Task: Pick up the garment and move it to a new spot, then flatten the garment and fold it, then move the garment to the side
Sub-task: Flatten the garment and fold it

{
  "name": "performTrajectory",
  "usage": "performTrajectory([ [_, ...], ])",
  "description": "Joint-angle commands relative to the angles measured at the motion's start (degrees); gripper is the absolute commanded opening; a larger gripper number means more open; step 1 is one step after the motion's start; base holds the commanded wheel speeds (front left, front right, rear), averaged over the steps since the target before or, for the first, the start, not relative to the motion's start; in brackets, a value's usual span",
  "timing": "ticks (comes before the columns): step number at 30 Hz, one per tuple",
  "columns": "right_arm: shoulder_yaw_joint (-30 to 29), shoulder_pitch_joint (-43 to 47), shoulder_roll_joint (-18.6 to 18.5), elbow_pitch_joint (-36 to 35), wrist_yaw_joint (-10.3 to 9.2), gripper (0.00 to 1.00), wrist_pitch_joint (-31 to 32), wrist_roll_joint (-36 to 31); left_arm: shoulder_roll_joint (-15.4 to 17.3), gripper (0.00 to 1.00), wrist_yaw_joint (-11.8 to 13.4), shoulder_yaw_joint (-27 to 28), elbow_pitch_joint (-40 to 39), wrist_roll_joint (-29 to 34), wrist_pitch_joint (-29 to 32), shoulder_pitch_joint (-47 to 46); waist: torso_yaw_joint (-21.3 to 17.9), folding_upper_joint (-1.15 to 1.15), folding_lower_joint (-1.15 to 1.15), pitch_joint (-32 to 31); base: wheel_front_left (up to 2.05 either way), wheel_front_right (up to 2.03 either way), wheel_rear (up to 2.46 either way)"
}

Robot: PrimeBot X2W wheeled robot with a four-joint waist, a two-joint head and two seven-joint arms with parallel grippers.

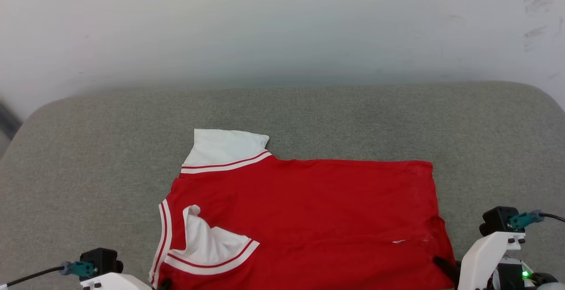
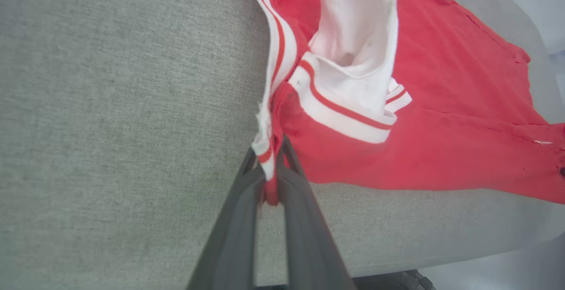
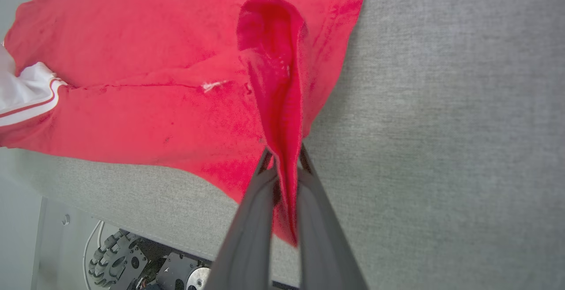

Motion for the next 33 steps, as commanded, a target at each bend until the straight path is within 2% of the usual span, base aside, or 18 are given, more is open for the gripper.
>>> performTrajectory([
  [1, 0.3, 0.8, 0.2, 0.4, -0.02, 1.0, -2.0, -0.6, -0.6, 0.81, -0.6, -0.5, 0.7, -0.7, 0.5, 0.0, -0.1, 0.0, 0.01, 0.2, 0.0, 0.0, 0.0],
  [2, 1.0, 0.9, 0.0, 0.5, -0.02, 1.0, -3.2, -0.8, -1.0, 1.0, -0.9, -0.7, 1.1, -1.0, 0.7, -0.2, -0.2, 0.0, 0.01, 0.2, 0.0, 0.0, 0.0],
  [7, 3.1, -0.1, -1.2, -1.4, -0.02, 1.0, -13.4, -3.4, -1.1, 1.0, -1.8, 0.5, 2.7, -0.7, -1.4, -1.6, -1.2, 0.0, 0.01, 0.5, 0.0, 0.0, 0.0],
  [13, 2.8, -1.6, -0.3, -3.0, -0.02, 1.0, -26.6, -7.9, 0.0, 1.0, -1.4, 2.7, 2.9, 2.9, -6.6, -5.2, -2.9, 0.0, 0.01, 0.8, 0.0, 0.0, 0.0],
  [16, 2.3, -2.8, 0.5, -3.8, -0.02, 1.0, -31.0, -9.9, 0.4, 1.0, -1.3, 3.2, 3.1, 4.5, -8.0, -8.3, -4.0, 0.0, 0.01, 1.9, 0.0, 0.0, 0.0],
  [22, 1.2, -7.0, 3.2, -7.1, -0.02, 1.0, -36.3, -13.0, 1.1, 1.0, -1.1, 3.6, 2.4, 6.5, -6.8, -18.0, -6.5, 0.0, 0.01, 8.7, 0.0, 0.0, 0.0],
  [29, 1.5, -11.7, 6.0, -10.9, -0.02, 1.0, -39.3, -15.0, 2.3, 1.0, -3.2, 4.4, 7.6, 6.4, -2.9, -31.6, -9.4, 0.0, 0.01, 17.0, 0.0, 0.0, 0.0],
  [33, 2.1, -13.1, 6.9, -12.0, -0.02, 1.0, -40.0, -15.5, 4.2, 1.0, -5.3, 3.7, 12.3, 5.2, 2.9, -38.0, -11.0, 0.0, 0.01, 19.8, 0.0, 0.0, 0.0],
])
